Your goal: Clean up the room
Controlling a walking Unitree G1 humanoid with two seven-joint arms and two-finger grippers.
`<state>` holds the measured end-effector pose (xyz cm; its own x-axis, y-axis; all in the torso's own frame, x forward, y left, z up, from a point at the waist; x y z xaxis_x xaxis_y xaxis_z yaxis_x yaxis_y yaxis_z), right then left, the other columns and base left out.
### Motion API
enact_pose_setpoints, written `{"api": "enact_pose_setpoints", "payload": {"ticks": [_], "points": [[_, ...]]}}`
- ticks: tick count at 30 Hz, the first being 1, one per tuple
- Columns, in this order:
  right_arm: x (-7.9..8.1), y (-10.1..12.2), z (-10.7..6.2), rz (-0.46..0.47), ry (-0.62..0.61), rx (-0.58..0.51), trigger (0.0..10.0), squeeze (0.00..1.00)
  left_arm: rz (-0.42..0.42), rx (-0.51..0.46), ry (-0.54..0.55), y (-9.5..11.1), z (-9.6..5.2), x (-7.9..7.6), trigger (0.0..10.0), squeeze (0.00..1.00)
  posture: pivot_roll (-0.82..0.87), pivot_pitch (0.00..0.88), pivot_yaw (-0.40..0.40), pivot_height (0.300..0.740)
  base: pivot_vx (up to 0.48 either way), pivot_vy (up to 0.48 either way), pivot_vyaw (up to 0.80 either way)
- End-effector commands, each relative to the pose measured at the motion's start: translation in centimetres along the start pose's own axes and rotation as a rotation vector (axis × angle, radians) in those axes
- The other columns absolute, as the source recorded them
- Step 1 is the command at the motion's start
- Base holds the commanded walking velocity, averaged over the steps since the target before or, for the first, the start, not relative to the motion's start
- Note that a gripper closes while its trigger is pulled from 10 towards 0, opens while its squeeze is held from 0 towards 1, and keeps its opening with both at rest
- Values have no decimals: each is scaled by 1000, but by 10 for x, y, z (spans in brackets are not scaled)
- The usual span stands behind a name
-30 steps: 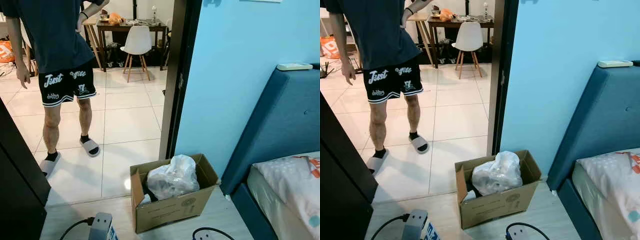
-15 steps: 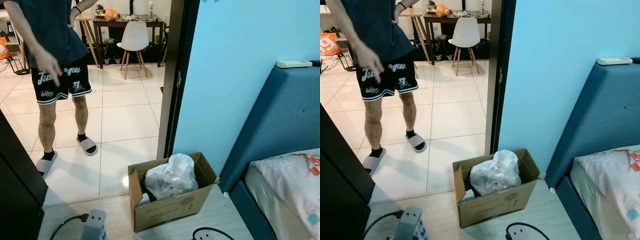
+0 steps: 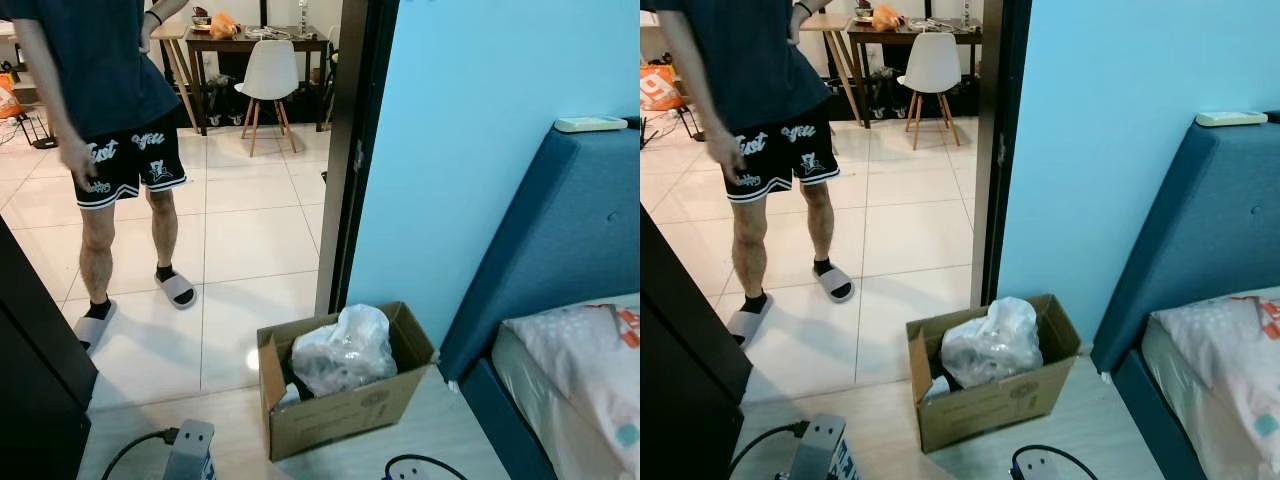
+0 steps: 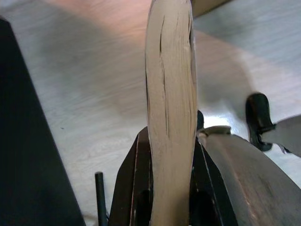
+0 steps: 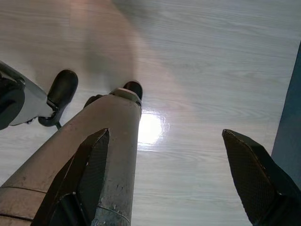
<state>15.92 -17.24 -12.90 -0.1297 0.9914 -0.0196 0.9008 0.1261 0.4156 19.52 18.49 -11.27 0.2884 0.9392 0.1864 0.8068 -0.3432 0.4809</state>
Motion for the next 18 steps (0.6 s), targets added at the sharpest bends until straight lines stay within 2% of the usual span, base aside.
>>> {"api": "enact_pose_setpoints", "payload": {"ticks": [1, 5, 18], "points": [[2, -8, 0, 10, 6, 25, 10000, 0, 20, 13, -32, -4, 0, -5, 10000, 0, 35, 0, -43, 740, 0, 0, 0], [2, -7, 0, 9, 8, 26, 10000, 0, 24, 18, -40, -4, 0, -5, 10000, 0, 34, 0, -44, 740, 0, -214, 0], [1, -12, -1, 15, 9, 36, 10000, 0, 5, 20, -59, -4, 0, -8, 10000, 0, 30, 0, -38, 740, 0, -428, 0]]}}
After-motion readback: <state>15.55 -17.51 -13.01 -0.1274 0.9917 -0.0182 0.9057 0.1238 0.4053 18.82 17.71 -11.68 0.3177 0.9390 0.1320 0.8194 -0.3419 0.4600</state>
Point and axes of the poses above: a point about 5 cm out from each wrist's last joint towards the gripper, its own z axis pointing out of the wrist towards the gripper, its own y axis along the axis of the wrist's last joint, x = y × z, the point moved 3 cm from there along z, pointing out of the wrist towards the gripper, and after that the axes turned 11 degrees about z, right-handed, at the moved point
